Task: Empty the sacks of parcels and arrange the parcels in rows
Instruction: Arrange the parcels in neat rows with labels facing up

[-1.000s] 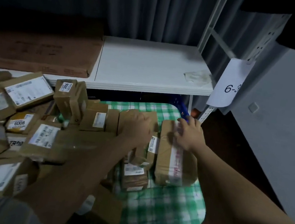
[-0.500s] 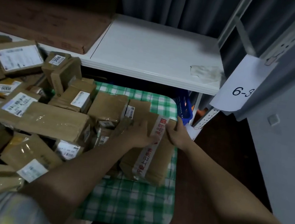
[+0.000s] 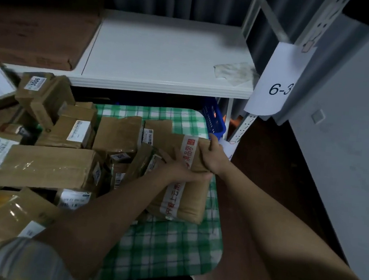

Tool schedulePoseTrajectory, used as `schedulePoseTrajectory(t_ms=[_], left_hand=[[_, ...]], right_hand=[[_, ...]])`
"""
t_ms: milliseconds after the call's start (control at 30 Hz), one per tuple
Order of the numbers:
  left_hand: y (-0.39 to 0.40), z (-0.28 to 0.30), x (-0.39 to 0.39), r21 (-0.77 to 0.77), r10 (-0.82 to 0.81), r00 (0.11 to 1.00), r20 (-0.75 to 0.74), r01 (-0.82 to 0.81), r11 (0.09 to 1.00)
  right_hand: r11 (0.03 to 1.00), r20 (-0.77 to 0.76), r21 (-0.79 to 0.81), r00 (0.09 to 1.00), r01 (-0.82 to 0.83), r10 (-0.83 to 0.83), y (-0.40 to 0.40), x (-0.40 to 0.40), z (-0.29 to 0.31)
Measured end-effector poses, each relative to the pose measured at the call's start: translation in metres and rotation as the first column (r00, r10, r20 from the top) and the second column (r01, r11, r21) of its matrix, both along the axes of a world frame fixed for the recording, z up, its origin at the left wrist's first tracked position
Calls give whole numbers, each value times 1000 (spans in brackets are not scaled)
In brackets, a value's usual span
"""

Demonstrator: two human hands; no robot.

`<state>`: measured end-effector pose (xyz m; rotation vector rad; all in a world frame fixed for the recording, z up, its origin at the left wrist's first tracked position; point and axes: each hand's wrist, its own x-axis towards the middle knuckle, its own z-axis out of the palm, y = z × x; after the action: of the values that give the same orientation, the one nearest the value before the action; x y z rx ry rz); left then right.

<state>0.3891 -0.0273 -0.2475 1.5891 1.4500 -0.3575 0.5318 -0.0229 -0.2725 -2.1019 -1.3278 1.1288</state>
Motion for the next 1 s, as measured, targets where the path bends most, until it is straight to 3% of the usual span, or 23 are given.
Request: schedulePoseTrajectory(t_ms=[167,367,667,800,1000], left_hand=[[-8,4,2,16,81,995,50,-82,996],[-12,1,11,43,113,994,5,-113,993],[2,16,23,-18,198,979,40,-197,980],[20,24,28,-94,330,931,154,-319,943],[40,37,39,-75,537,790,296,-541,838]], right_hand=[[999,25,17,998,51,-52,-2,-2,16],[1000,110,19,994,5,-7,0,11,22],[993,38,73,995,-92,89,5,44,22],[990,8,92,995,-102,102,23,66,22],[986,-137,-84,981,-147,134,50,91,18]])
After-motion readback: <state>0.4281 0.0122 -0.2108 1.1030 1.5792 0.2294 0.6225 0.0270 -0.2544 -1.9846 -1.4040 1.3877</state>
